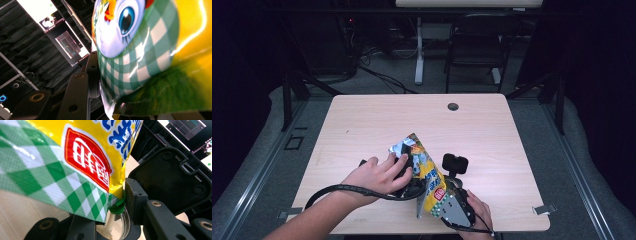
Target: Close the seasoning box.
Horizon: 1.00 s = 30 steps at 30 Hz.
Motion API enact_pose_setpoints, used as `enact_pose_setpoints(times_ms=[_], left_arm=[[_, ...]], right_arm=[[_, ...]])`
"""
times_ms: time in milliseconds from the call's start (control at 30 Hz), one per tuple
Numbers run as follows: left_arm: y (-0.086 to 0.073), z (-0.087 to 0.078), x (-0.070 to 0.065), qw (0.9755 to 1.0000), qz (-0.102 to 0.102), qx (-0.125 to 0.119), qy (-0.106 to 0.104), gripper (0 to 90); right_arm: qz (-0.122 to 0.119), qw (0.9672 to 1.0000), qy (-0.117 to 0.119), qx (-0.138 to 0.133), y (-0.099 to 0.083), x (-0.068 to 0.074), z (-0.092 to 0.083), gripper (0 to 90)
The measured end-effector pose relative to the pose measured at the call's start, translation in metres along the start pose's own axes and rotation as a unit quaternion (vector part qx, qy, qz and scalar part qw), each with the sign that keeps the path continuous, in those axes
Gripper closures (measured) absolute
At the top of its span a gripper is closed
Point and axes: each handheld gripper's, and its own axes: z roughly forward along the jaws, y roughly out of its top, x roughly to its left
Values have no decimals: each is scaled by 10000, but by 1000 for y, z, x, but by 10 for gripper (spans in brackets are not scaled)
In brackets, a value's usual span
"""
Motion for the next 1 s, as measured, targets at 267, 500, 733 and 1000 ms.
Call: enact_pose_setpoints(times_ms=[267,500,733,1000], left_arm=[[-1,-1,1,10000,24,8,-8,662],[-1,-1,1,10000,67,14,-1,663],[-2,0,2,10000,82,15,-28,663],[-2,-1,1,10000,85,15,-28,663]], right_arm=[[34,10000,13,-30,0,0,0,712],[64,10000,34,-53,1,1,1,712],[124,9999,65,-65,1,1,1,712],[177,9998,86,-65,1,1,1,712]])
